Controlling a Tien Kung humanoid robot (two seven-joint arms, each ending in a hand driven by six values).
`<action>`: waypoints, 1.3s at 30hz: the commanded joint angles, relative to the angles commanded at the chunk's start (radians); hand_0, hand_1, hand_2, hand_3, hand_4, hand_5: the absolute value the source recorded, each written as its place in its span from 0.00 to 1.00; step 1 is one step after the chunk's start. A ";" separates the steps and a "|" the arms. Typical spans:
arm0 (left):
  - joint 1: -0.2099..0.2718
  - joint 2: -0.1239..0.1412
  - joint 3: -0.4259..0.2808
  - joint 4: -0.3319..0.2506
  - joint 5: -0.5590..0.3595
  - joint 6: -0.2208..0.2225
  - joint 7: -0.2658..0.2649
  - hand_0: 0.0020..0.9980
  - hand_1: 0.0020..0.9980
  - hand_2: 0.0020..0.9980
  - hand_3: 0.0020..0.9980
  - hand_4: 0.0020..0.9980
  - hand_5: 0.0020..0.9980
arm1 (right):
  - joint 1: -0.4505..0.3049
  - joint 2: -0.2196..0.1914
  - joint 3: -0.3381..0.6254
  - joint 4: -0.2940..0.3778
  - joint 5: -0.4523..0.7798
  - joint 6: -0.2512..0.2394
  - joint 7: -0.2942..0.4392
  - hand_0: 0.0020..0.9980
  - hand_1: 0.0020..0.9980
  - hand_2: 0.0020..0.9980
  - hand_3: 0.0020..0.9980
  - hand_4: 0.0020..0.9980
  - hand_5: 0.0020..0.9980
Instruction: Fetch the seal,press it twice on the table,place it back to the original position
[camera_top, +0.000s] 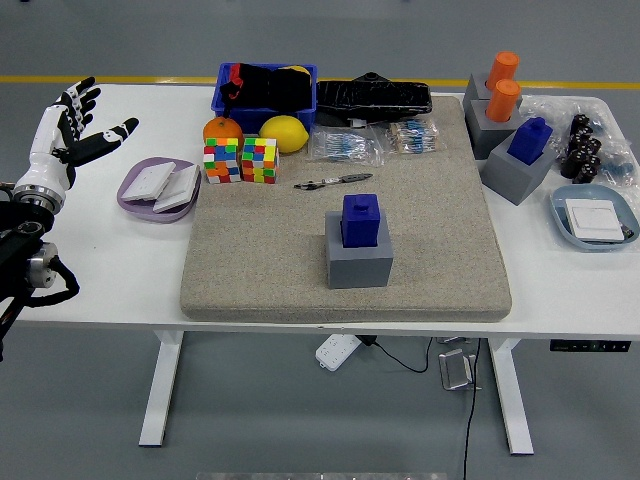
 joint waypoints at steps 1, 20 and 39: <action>0.000 0.001 0.000 -0.001 0.000 0.000 0.000 0.95 0.93 0.91 0.91 0.87 0.09 | 0.001 0.000 -0.005 0.001 0.003 0.000 0.000 0.88 0.74 0.73 0.75 0.85 0.54; 0.024 0.007 -0.006 -0.020 0.013 -0.006 0.015 0.95 0.93 0.90 0.90 0.87 0.09 | 0.003 -0.002 -0.055 0.010 0.032 -0.001 -0.001 0.88 0.74 0.73 0.75 0.84 0.54; 0.036 0.000 -0.004 -0.023 0.016 -0.007 0.018 0.94 0.92 0.90 0.89 0.87 0.09 | -0.009 0.003 -0.051 0.004 0.040 0.001 -0.005 0.89 0.75 0.73 0.75 0.84 0.54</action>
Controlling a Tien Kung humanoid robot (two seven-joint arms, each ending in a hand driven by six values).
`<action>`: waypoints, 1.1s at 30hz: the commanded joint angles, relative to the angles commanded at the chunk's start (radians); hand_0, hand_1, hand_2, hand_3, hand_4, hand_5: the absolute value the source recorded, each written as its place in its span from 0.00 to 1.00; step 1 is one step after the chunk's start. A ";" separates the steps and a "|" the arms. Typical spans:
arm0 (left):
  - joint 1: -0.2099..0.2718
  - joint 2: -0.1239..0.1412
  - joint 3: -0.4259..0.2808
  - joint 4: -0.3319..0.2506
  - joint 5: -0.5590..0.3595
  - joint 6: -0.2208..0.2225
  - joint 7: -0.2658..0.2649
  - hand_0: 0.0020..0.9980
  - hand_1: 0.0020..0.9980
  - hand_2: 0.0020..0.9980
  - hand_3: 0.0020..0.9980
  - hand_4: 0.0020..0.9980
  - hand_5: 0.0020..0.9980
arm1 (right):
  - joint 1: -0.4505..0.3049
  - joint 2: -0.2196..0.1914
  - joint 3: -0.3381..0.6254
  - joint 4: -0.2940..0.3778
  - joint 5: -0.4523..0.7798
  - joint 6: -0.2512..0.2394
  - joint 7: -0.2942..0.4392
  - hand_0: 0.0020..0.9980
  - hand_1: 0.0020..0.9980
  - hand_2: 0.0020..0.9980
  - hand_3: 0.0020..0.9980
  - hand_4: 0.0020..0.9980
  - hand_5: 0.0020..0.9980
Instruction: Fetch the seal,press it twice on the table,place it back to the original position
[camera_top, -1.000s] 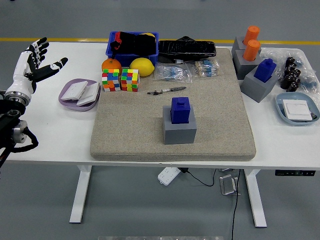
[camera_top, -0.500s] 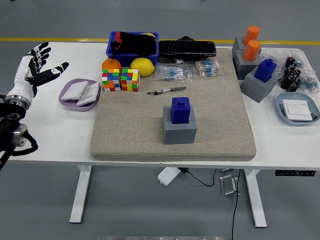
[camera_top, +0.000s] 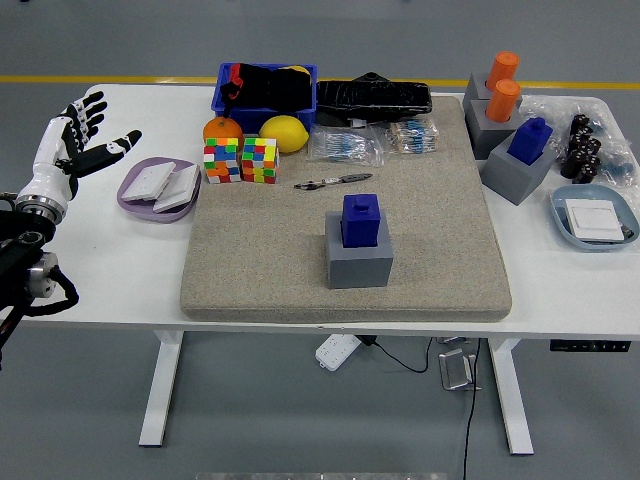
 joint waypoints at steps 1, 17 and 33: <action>0.000 0.000 0.000 0.000 0.000 0.000 0.000 0.94 0.92 0.90 0.89 0.87 0.09 | 0.000 0.000 0.000 0.000 0.000 0.000 0.000 0.89 0.75 0.73 0.75 0.84 0.54; 0.000 0.002 0.001 -0.001 -0.005 0.007 -0.007 0.94 0.91 0.91 0.88 0.86 0.09 | 0.000 0.009 -0.003 -0.009 0.002 -0.008 -0.005 0.89 0.76 0.73 0.75 0.84 0.54; 0.001 0.007 0.004 0.001 -0.001 0.004 -0.002 0.94 0.91 0.91 0.88 0.86 0.09 | -0.001 0.014 0.013 -0.014 -0.006 -0.004 -0.008 0.89 0.75 0.73 0.75 0.84 0.54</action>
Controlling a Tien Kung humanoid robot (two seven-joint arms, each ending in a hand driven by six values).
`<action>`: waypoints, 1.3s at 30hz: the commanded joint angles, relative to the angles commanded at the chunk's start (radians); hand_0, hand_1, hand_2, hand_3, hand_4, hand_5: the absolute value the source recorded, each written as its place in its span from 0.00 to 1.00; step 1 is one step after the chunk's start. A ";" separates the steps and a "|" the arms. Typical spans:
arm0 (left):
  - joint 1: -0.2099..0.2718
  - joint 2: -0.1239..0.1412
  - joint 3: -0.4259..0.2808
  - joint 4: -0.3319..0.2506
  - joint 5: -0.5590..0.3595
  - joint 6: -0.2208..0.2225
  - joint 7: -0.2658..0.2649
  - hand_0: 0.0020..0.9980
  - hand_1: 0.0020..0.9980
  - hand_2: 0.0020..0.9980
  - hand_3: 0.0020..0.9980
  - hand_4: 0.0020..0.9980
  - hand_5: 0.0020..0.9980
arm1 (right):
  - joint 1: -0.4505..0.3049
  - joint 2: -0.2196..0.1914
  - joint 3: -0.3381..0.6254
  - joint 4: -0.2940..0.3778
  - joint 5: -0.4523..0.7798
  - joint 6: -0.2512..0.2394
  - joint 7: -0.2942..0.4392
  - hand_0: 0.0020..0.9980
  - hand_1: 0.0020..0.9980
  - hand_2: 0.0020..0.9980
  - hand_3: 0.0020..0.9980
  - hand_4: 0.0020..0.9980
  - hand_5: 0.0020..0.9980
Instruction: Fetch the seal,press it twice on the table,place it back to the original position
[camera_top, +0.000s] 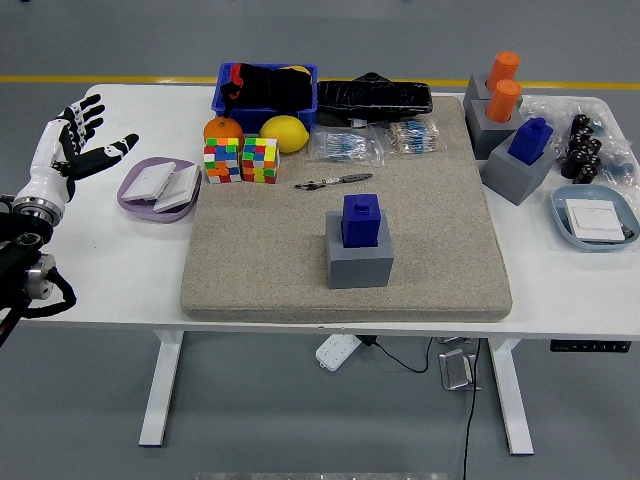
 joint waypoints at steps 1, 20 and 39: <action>0.001 0.001 -0.003 -0.005 0.002 0.000 0.000 0.94 0.91 0.91 0.88 0.86 0.09 | 0.000 0.001 0.004 0.000 -0.001 0.001 -0.001 0.89 0.75 0.73 0.75 0.84 0.54; 0.001 0.007 -0.002 -0.012 0.004 0.001 -0.002 0.94 0.90 0.91 0.88 0.87 0.09 | -0.001 0.009 0.011 0.000 -0.004 0.000 -0.003 0.89 0.75 0.74 0.75 0.84 0.54; -0.008 0.006 0.026 -0.013 0.000 0.000 0.003 0.94 0.90 0.91 0.88 0.87 0.09 | 0.000 0.003 -0.010 0.000 0.001 0.003 -0.006 0.89 0.75 0.74 0.75 0.84 0.54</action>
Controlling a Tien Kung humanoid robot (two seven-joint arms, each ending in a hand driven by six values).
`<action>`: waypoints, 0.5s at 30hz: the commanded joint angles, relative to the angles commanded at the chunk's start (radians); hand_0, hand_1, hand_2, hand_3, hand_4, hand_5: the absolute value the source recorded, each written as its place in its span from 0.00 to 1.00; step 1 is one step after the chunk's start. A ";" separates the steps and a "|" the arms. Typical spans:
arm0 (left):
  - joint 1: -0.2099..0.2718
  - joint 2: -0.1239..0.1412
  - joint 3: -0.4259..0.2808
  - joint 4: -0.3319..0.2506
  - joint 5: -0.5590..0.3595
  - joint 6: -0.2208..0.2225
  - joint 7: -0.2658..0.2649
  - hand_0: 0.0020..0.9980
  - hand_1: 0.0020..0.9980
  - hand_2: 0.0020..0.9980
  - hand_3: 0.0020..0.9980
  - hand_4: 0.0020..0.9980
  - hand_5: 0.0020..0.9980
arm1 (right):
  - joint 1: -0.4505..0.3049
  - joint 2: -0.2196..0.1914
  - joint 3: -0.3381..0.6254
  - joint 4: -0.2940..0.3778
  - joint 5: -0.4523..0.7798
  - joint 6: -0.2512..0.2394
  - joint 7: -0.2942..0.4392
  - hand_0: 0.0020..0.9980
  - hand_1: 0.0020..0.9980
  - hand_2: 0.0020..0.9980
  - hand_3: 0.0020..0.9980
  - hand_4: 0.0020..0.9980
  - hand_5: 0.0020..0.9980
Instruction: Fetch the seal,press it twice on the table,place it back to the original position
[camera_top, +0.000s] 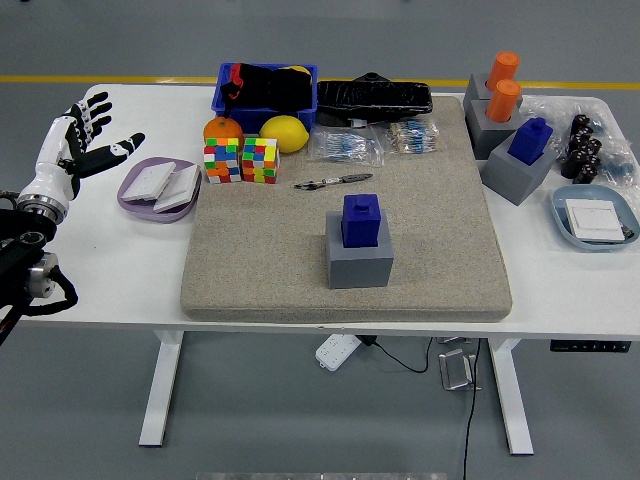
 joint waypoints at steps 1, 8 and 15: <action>0.000 0.000 0.000 0.000 0.000 0.000 0.000 0.94 0.90 0.91 0.88 0.87 0.09 | 0.000 0.000 0.000 0.000 0.000 0.000 0.000 0.89 0.75 0.74 0.75 0.84 0.54; 0.002 -0.001 0.002 0.000 0.002 0.000 0.001 0.94 0.90 0.91 0.88 0.87 0.09 | -0.001 0.003 0.008 0.000 0.001 0.000 0.000 0.89 0.75 0.74 0.75 0.84 0.54; 0.002 -0.001 0.002 0.000 0.002 0.000 0.001 0.94 0.90 0.91 0.88 0.87 0.09 | -0.001 0.003 0.008 0.000 0.001 0.000 0.000 0.89 0.75 0.74 0.75 0.84 0.54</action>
